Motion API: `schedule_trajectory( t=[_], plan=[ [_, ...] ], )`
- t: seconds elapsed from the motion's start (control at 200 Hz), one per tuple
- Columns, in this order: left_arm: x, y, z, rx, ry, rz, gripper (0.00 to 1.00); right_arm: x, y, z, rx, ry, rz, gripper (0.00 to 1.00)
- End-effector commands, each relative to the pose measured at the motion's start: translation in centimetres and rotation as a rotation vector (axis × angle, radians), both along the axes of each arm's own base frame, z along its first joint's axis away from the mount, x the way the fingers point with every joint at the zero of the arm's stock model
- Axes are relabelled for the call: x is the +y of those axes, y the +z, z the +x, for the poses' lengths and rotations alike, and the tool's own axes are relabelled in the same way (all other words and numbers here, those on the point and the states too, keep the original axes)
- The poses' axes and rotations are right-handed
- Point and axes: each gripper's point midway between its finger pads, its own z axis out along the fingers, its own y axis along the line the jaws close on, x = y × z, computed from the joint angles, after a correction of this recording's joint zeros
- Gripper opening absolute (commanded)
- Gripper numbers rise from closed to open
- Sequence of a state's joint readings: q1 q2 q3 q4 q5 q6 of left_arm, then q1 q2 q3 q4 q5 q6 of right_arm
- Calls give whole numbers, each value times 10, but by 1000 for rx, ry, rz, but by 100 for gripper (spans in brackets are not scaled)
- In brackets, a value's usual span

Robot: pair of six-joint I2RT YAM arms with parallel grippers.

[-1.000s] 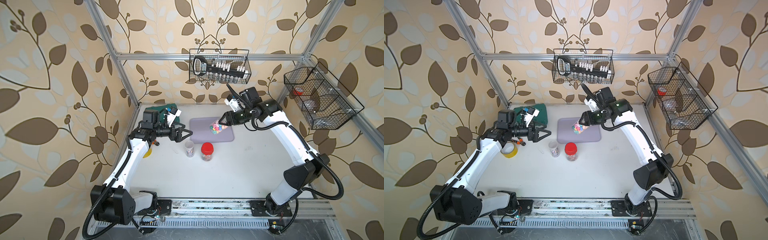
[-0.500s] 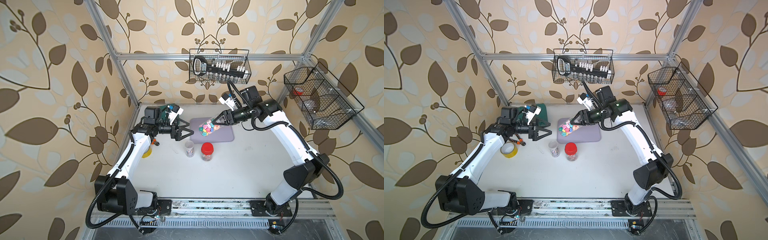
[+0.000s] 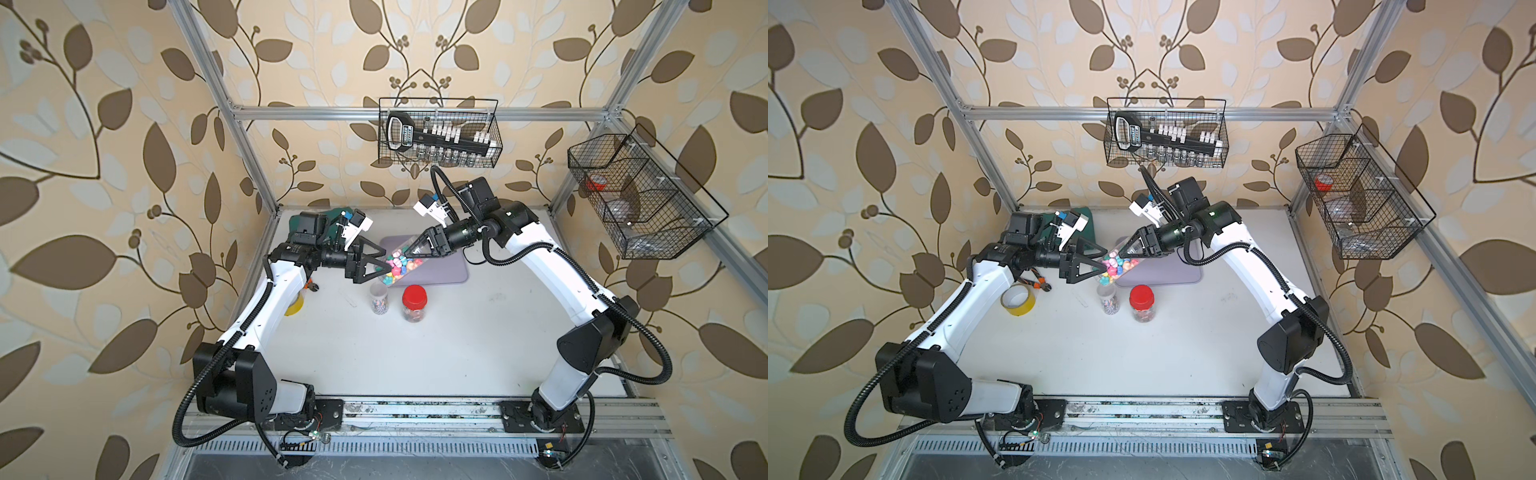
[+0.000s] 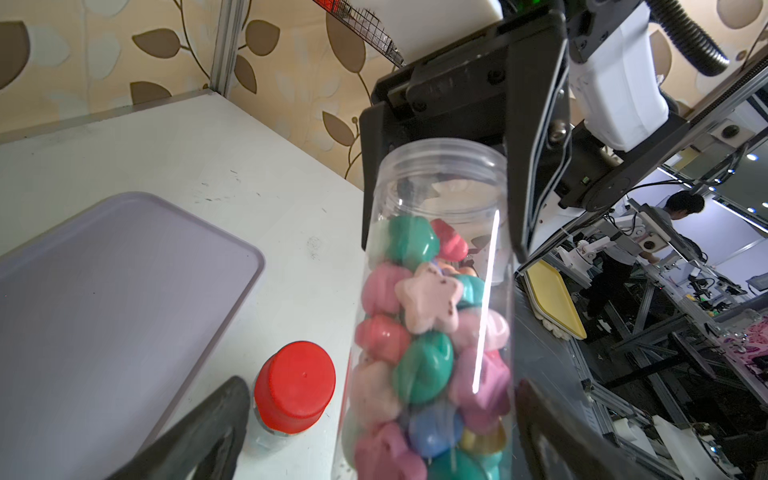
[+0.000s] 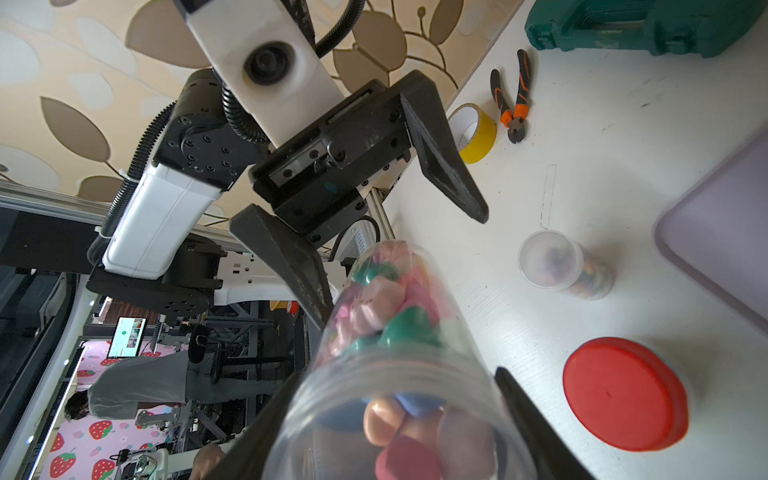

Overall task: Pour the candies out of the jar
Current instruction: Pick up the jar from the center of the board.

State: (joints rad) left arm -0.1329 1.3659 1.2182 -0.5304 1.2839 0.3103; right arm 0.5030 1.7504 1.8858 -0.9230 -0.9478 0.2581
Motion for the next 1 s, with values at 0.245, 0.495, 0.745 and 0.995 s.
schedule_trajectory(
  t=[0.245, 0.495, 0.745, 0.995],
  plan=[
    [-7, 18, -21, -19, -106, -64, 96, 8, 31, -5, -48, 56, 102, 42],
    [-8, 21, -24, -17, -123, -76, 89, 13, 27, -6, -27, 68, 104, 42],
    [-9, 23, -25, -9, -132, -87, 83, 18, 16, -8, -7, 76, 95, 42],
    [-9, 22, -25, 5, -138, -91, 76, 19, 18, -8, -10, 75, 102, 42]
  ],
)
